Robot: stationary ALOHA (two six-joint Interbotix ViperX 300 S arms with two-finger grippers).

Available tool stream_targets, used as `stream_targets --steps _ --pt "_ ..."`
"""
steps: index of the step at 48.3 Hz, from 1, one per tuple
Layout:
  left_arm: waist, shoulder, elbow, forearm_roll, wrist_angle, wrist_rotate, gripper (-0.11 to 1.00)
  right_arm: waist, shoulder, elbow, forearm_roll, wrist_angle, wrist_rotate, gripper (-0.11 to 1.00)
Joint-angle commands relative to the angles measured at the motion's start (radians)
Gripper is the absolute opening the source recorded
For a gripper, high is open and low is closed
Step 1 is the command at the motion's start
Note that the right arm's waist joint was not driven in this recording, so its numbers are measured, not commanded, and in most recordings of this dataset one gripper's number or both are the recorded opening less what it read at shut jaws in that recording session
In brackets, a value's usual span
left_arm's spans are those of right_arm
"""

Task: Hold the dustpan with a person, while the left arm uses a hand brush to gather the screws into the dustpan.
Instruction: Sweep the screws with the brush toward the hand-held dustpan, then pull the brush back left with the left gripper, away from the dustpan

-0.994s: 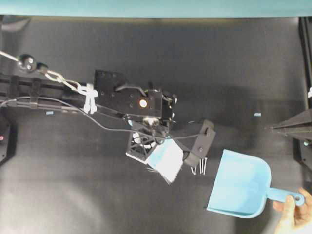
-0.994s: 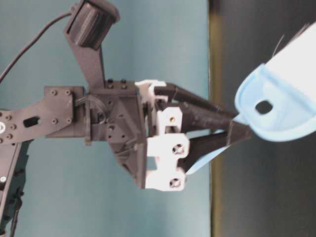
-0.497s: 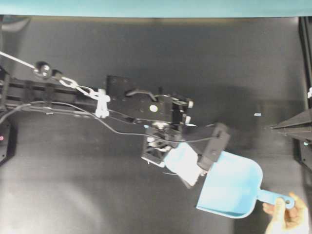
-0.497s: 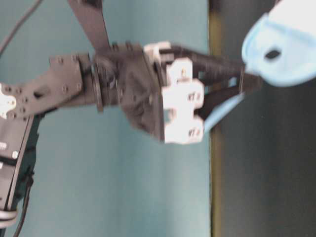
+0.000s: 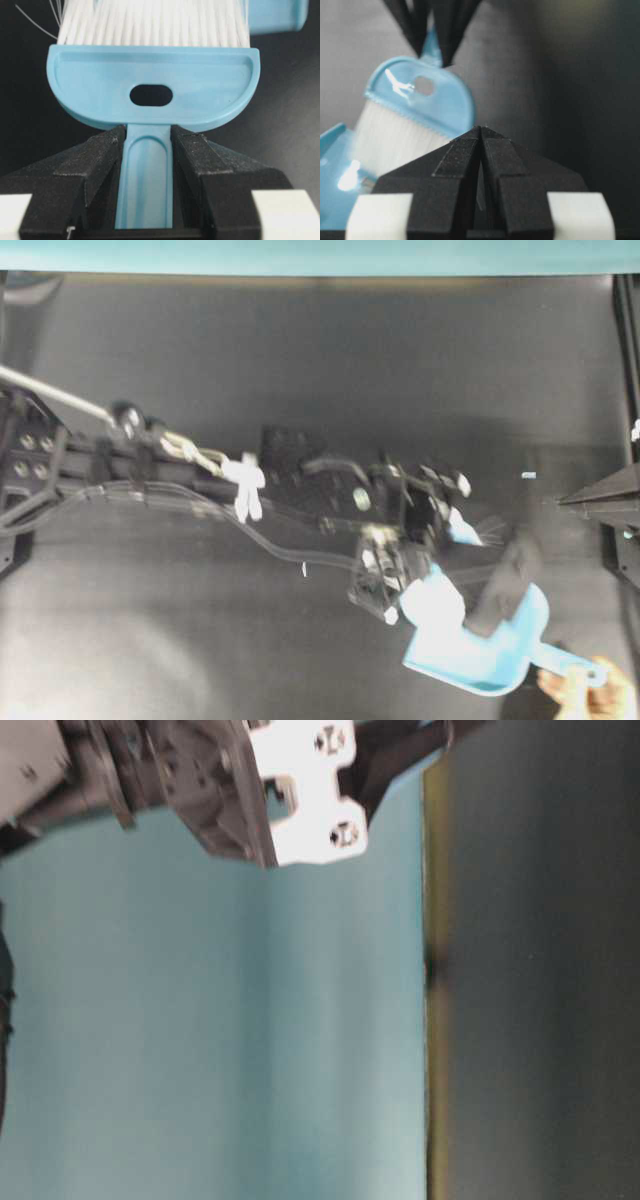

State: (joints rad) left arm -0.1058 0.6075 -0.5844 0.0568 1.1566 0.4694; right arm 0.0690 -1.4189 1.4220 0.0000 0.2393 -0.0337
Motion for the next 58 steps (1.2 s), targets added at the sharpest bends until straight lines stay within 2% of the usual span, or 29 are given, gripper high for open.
stream_targets --steps 1,6,19,28,35,41,46,58 --pt "-0.015 0.011 -0.06 -0.002 0.02 0.006 0.31 0.0 0.003 -0.003 0.0 -0.009 -0.006 0.0" --pt "-0.023 0.023 -0.089 -0.002 0.063 0.008 0.31 0.0 0.002 -0.002 0.0 -0.009 -0.006 0.0" --pt "-0.023 0.006 -0.092 0.0 0.051 0.006 0.31 0.0 0.0 -0.003 -0.002 -0.009 -0.006 0.0" --pt "-0.014 -0.091 -0.075 -0.002 0.048 -0.006 0.31 0.0 -0.002 -0.003 0.0 -0.008 -0.006 0.0" --pt "-0.014 -0.212 -0.009 -0.002 0.009 -0.012 0.31 0.002 -0.002 -0.002 0.0 -0.009 -0.006 0.0" --pt "-0.009 -0.287 0.103 -0.002 -0.012 -0.04 0.31 0.0 -0.003 -0.002 0.0 -0.009 -0.005 0.0" --pt "0.002 -0.351 0.245 -0.002 -0.081 -0.077 0.31 0.0 -0.003 -0.002 0.0 -0.009 -0.006 0.0" --pt "0.038 -0.555 0.644 -0.002 -0.474 -0.149 0.31 0.0 -0.006 0.005 0.0 -0.014 -0.006 0.0"
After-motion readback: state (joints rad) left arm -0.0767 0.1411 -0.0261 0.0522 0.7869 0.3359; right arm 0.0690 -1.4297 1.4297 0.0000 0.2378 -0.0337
